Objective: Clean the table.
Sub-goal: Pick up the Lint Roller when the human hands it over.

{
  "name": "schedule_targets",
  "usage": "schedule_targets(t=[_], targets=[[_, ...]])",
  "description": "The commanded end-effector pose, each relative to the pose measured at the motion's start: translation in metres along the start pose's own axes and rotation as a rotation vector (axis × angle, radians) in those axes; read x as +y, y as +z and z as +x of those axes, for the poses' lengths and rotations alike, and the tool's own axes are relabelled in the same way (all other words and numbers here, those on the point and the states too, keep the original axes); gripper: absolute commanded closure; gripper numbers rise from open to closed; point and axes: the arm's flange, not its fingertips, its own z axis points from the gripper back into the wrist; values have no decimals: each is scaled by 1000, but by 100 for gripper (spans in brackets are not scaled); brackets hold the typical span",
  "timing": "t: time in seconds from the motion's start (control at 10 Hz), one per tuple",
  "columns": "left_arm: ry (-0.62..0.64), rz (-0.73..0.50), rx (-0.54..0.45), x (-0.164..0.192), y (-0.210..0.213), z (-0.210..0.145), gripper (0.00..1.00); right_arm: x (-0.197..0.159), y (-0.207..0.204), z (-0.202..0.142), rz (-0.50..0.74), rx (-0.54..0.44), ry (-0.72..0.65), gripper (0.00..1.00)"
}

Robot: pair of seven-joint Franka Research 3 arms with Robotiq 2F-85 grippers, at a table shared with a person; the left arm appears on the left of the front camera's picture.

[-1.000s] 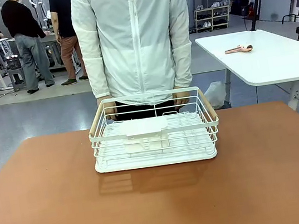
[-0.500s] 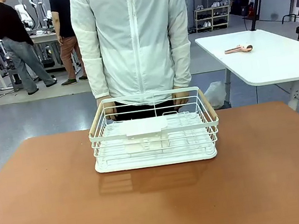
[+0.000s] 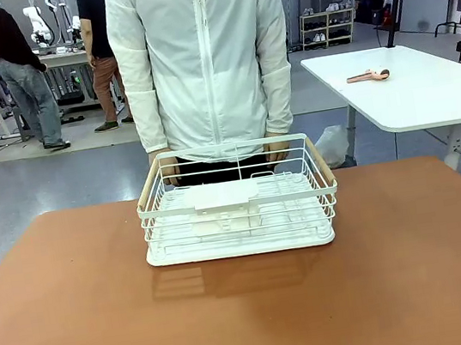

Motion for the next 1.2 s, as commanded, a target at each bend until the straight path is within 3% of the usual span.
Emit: schedule_targets(t=[0.0, 1.1], targets=[[-7, -13, 13, -1, 2, 0, 0, 2, 2, -2, 18, -1, 10, 0], [-7, -13, 13, -1, 2, 0, 0, 2, 2, -2, 18, -1, 10, 0]])
